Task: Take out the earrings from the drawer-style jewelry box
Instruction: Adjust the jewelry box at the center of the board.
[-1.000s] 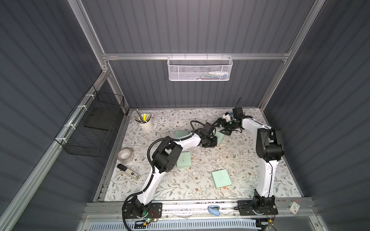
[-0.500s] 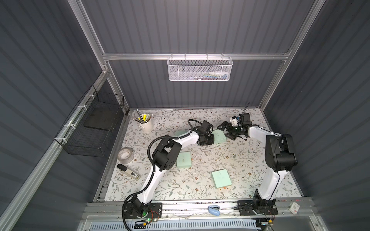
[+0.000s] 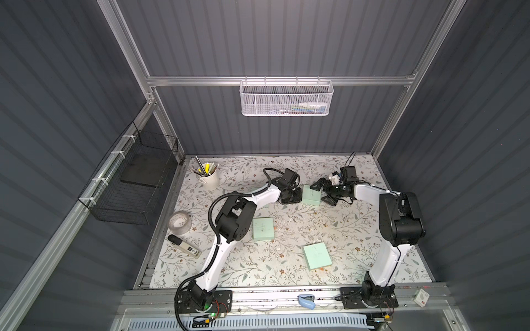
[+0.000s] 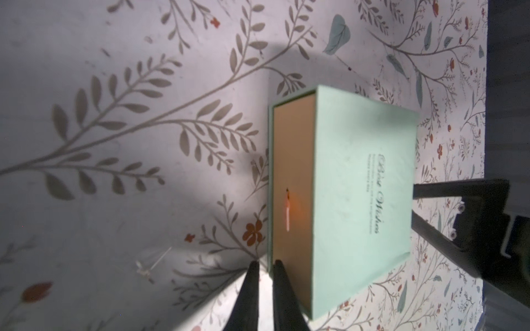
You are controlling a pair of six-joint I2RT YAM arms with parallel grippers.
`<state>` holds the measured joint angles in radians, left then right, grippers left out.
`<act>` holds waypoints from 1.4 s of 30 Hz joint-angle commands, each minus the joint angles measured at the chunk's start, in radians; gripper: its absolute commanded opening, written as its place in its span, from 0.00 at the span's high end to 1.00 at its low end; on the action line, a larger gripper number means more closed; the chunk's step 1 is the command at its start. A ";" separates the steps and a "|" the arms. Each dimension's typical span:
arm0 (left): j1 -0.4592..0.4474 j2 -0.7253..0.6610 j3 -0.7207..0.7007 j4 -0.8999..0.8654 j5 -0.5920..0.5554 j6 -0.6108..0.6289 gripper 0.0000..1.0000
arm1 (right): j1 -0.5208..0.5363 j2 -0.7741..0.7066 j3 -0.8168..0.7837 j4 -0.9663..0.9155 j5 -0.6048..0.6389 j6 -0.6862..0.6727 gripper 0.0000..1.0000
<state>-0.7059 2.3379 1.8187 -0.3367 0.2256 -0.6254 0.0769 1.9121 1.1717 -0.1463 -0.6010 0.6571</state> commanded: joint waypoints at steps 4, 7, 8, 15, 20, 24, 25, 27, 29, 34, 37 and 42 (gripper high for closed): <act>0.024 -0.090 0.017 -0.065 -0.075 0.003 0.83 | -0.011 -0.003 0.031 -0.022 0.033 0.008 0.01; 0.032 -0.050 0.084 -0.091 -0.076 0.021 0.82 | -0.010 0.007 0.053 -0.027 0.012 0.001 0.01; 0.032 -0.030 0.109 -0.101 -0.079 0.023 0.82 | -0.011 0.010 0.057 -0.023 0.008 0.001 0.01; 0.040 0.085 0.244 -0.134 -0.065 0.023 0.82 | -0.011 0.049 0.092 -0.003 -0.039 0.029 0.01; 0.040 0.135 0.287 -0.133 -0.025 0.013 0.83 | -0.008 0.067 0.097 0.025 -0.064 0.055 0.01; 0.037 0.138 0.268 -0.097 0.028 0.004 0.83 | -0.006 0.071 0.104 0.025 -0.075 0.054 0.01; 0.037 0.134 0.261 -0.089 0.034 0.001 0.83 | -0.005 0.072 0.103 0.025 -0.077 0.052 0.01; 0.036 0.127 0.244 -0.074 0.048 -0.004 0.83 | -0.003 0.075 0.104 0.022 -0.083 0.052 0.01; 0.032 0.118 0.228 -0.060 0.060 -0.011 0.84 | 0.000 0.075 0.102 0.023 -0.086 0.052 0.01; 0.021 0.107 0.202 -0.047 0.076 -0.024 0.92 | 0.007 0.076 0.098 0.022 -0.094 0.051 0.01; 0.017 0.090 0.174 -0.033 0.081 -0.033 0.96 | 0.012 0.077 0.101 0.019 -0.101 0.047 0.01; 0.011 0.059 0.132 -0.025 0.087 -0.032 0.99 | 0.029 0.072 0.097 0.005 -0.104 0.033 0.01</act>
<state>-0.6754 2.4508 1.9739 -0.3729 0.2745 -0.6506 0.0814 1.9743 1.2572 -0.1276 -0.6708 0.7040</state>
